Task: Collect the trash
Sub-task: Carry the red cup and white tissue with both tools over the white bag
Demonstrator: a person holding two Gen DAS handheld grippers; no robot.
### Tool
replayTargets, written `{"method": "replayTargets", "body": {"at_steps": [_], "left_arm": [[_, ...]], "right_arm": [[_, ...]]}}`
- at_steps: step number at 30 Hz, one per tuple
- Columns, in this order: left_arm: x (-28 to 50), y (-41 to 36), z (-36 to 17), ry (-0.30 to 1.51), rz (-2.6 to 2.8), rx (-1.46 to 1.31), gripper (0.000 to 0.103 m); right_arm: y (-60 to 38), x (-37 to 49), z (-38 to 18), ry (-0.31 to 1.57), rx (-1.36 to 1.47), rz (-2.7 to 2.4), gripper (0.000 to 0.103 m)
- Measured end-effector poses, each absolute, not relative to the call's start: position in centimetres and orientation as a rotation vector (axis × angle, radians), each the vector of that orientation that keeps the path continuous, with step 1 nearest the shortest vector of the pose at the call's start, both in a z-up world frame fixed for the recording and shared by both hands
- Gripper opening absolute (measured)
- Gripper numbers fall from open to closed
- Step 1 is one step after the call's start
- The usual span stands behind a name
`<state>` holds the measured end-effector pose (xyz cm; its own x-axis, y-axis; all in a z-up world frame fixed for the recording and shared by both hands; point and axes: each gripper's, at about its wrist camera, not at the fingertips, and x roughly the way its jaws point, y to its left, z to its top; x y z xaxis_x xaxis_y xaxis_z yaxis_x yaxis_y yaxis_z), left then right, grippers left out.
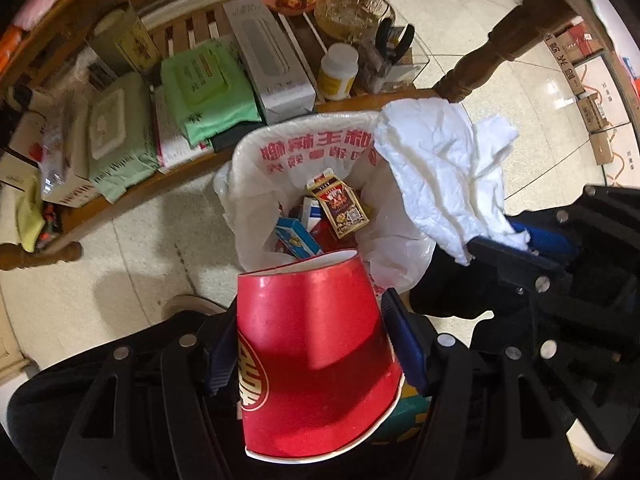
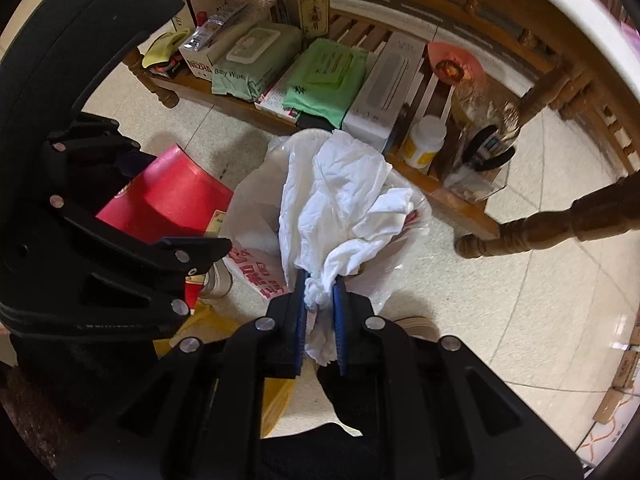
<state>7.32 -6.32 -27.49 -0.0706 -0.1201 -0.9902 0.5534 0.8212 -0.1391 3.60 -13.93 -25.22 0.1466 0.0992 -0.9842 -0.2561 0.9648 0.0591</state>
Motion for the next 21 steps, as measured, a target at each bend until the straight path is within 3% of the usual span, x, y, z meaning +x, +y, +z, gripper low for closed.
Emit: {"method": "replayTargets", "body": {"at_steps": [21], "left_arm": [[12.2,-8.0,-37.3,1.728,-0.517,0.267,0.065]], "right_arm": [[-16.5,8.8,-36.3,1.564,0.009,0.199,0.013]]}}
